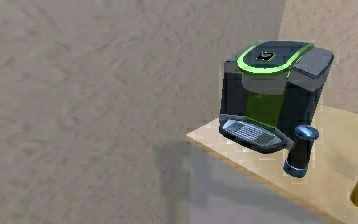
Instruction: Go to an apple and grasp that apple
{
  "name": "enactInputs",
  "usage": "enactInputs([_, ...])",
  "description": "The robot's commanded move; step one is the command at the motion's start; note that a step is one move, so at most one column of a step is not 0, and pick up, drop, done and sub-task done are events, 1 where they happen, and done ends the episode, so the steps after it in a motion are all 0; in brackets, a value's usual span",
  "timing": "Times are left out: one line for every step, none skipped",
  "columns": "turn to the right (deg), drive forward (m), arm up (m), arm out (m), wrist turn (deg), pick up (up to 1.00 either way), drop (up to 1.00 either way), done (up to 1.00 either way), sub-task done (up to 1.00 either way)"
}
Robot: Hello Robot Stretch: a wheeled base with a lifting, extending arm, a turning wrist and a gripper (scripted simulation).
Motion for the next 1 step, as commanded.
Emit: enactInputs([0.0,0.00,0.00,0.00,45.0,0.00,0.00,0.00,0.00])
